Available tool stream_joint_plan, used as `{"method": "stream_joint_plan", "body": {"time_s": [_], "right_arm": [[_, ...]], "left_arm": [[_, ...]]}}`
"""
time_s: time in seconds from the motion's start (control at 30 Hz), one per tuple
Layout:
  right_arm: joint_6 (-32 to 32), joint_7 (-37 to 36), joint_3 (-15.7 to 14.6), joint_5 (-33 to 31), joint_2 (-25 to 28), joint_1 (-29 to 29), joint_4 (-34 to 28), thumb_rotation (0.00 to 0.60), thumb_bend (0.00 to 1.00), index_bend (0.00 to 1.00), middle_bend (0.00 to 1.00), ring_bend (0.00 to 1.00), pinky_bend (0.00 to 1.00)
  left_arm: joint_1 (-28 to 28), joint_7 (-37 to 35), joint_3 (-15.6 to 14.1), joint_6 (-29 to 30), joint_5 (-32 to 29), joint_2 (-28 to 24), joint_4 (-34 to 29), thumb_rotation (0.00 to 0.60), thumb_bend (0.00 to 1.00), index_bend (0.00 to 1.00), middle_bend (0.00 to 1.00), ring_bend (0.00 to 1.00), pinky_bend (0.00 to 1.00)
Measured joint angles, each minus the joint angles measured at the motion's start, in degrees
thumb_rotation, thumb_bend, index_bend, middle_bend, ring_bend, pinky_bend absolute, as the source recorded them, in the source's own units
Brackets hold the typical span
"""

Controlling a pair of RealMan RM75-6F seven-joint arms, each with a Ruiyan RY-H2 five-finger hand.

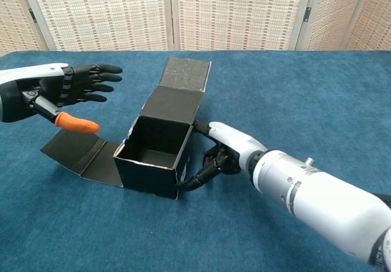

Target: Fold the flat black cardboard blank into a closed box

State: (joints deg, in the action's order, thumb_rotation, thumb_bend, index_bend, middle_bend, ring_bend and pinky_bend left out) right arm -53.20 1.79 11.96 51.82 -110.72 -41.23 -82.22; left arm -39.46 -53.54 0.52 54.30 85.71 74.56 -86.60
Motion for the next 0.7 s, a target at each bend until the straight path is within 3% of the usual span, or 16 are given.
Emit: {"method": "stream_joint_plan", "body": {"time_s": [0.23,0.43,0.7], "right_arm": [[0.7,0.5,3.2,-0.6,-2.4,-0.9,5.4,0.6,0.0,0.0,0.0,0.64,1.0],[2.0,-0.3,3.2,-0.3,-2.0,-0.4,3.5,0.6,0.0,0.0,0.0,0.64,1.0],[2.3,-0.2,4.4,-0.7,-4.5,-0.7,5.7,0.6,0.0,0.0,0.0,0.64,1.0]], "left_arm": [[0.3,-0.9,0.0,0.0,0.8,-0.1,0.6,0.6,0.2,0.0,0.0,0.0,0.05],[0.2,-1.3,0.0,-0.3,1.4,0.0,0.7,0.6,0.19,0.0,0.0,0.0,0.05],[0.2,-1.9,-0.1,-0.6,1.8,0.2,1.3,0.6,0.19,0.0,0.0,0.0,0.05]]}}
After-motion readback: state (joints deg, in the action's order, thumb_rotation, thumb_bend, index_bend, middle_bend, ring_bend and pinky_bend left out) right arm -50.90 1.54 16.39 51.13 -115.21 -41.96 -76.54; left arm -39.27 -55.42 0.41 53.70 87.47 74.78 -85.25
